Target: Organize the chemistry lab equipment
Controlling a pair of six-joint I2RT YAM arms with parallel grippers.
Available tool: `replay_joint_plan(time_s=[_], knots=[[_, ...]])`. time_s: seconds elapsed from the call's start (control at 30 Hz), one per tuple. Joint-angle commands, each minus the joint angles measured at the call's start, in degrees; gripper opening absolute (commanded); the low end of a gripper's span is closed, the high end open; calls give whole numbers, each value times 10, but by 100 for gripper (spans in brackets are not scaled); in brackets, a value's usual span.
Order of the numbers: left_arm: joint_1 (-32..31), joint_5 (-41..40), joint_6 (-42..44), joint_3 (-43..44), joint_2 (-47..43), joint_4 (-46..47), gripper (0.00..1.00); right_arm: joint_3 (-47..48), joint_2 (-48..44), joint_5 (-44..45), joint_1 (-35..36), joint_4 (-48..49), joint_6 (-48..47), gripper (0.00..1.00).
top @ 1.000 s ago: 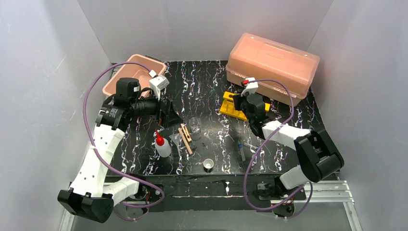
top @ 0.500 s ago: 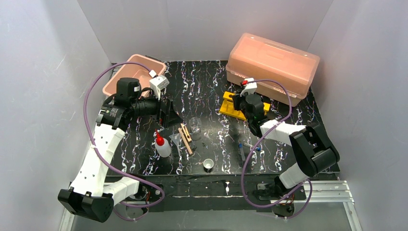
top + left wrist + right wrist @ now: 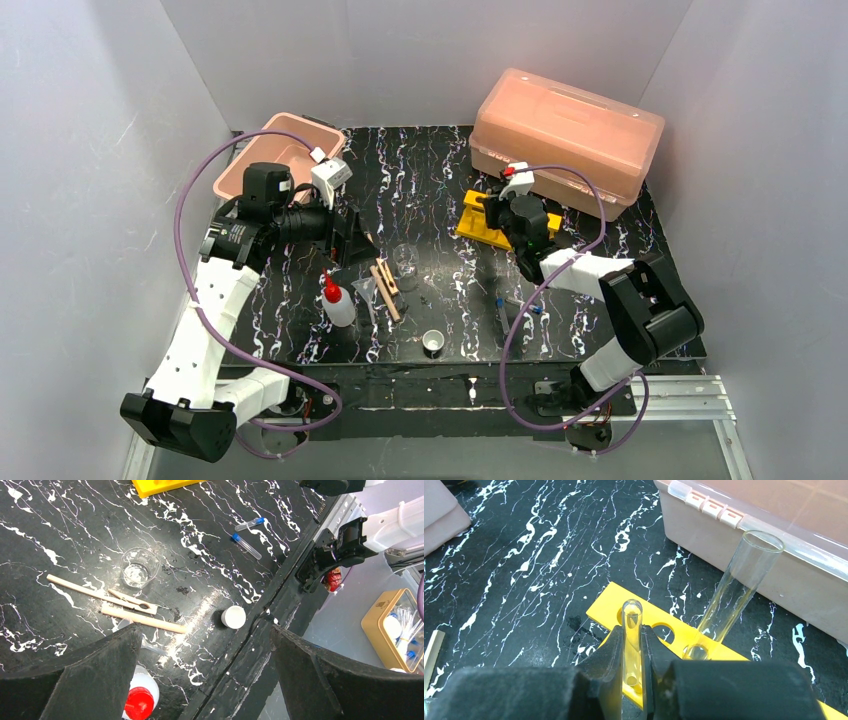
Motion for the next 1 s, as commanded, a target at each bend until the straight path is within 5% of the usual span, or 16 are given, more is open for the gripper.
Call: replay_joint_plan(time_s=[0.0, 0.73, 0.97], knots=[[3, 0, 14, 1, -11, -15, 98, 4, 7, 7, -2, 29, -9, 1], [3, -2, 15, 1, -12, -13, 98, -23, 14, 12, -2, 44, -9, 1], [3, -10, 18, 3, -13, -15, 98, -24, 12, -2, -2, 41, -6, 12]])
